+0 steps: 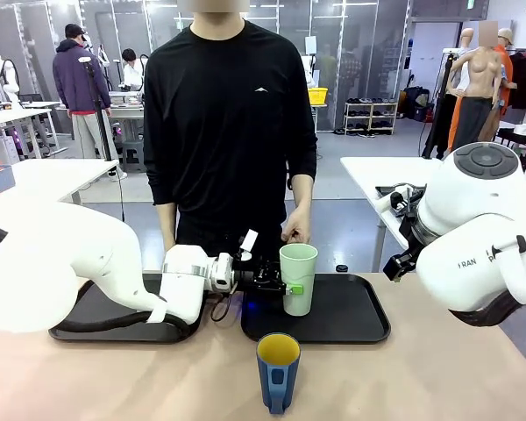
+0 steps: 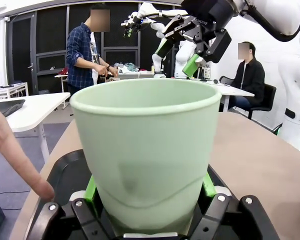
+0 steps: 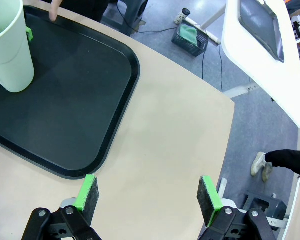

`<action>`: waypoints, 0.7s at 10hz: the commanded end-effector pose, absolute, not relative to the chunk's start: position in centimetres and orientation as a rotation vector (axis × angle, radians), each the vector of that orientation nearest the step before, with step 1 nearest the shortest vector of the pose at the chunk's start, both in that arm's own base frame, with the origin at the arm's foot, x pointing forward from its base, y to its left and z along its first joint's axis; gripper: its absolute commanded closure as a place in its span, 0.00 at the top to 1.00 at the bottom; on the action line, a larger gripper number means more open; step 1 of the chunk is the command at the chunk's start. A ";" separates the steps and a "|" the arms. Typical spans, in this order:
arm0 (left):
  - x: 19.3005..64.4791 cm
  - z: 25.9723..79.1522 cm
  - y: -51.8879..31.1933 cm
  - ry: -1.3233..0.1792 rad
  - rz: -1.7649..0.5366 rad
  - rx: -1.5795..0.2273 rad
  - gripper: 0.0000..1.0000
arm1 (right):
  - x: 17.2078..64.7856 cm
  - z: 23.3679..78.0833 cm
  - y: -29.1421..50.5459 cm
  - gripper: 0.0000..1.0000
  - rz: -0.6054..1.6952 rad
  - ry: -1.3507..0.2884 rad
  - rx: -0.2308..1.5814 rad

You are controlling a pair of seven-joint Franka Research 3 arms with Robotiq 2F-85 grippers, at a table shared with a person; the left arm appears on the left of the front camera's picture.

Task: Sort and store the cups by type.
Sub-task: Place the picked Reusable plastic cup into the Flat Tray indicated by the person.

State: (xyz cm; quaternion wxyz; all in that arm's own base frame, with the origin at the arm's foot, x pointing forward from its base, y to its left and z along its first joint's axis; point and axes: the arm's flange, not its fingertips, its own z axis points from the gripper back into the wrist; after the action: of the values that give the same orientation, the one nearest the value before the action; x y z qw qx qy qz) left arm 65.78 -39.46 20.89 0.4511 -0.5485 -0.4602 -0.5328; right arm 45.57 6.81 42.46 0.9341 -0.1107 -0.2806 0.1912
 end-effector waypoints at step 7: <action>65.9 19.4 -38.4 -1.087 -1.305 -1.312 1.00 | 45.6 42.4 6.8 1.00 0.391 -0.574 -0.229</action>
State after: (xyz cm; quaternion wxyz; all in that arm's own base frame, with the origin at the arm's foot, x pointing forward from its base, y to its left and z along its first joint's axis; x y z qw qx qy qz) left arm 65.98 -39.21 20.66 0.4618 -0.5419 -0.4551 -0.5347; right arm 45.57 6.81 42.46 0.9341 -0.1107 -0.2806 0.1912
